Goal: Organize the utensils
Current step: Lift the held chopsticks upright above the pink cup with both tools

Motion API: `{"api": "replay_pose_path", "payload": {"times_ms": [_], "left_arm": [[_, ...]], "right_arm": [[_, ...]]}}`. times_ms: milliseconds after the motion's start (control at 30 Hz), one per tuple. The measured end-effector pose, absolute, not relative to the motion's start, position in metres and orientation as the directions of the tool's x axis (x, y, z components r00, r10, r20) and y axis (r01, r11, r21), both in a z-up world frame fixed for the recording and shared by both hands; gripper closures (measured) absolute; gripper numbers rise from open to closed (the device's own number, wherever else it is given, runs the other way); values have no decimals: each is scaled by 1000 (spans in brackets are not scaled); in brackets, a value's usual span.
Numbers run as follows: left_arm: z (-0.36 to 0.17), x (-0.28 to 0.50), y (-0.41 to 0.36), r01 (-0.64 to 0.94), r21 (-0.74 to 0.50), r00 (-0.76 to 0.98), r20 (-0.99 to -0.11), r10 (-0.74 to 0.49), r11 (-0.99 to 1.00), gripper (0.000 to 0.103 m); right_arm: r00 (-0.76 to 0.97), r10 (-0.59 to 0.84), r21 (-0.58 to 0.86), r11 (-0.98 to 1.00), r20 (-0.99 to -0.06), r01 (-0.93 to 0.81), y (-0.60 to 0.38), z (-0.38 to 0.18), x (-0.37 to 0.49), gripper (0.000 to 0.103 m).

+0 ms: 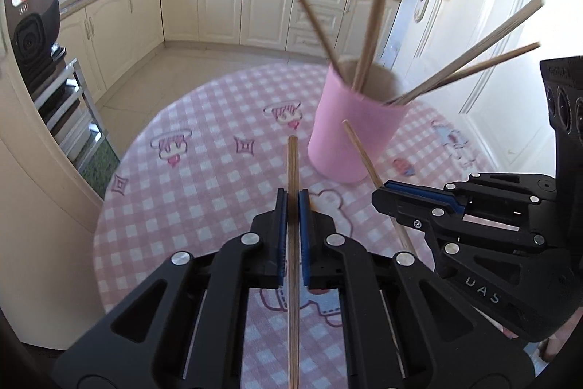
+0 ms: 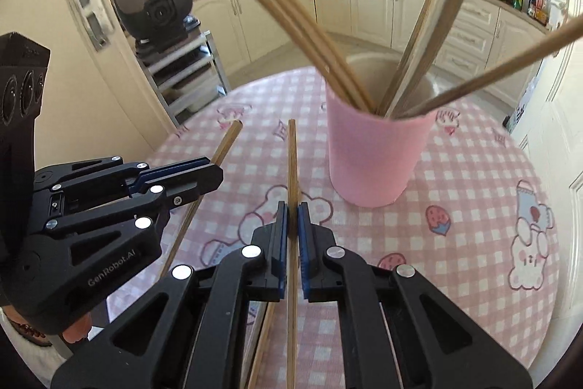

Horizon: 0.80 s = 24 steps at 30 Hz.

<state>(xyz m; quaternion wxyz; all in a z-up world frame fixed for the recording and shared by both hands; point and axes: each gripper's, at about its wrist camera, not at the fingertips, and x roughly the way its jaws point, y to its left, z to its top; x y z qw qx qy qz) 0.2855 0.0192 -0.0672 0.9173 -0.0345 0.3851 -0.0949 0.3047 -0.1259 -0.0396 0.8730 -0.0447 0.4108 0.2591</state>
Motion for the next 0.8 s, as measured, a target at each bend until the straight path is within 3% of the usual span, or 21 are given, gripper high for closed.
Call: {"api": "replay_pose_path", "payload": {"times_ms": [367,800], "left_arm": [[4,233,17,200,-139,807,-537,-243,970,97],[46,215,7,222,-137,871,-418,-259,965,97]], "right_arm": [[690,466,88,857,-554,-508,-139,34,252,99],[793,438,69,888,-423,-454,-161,77,232,99]]}}
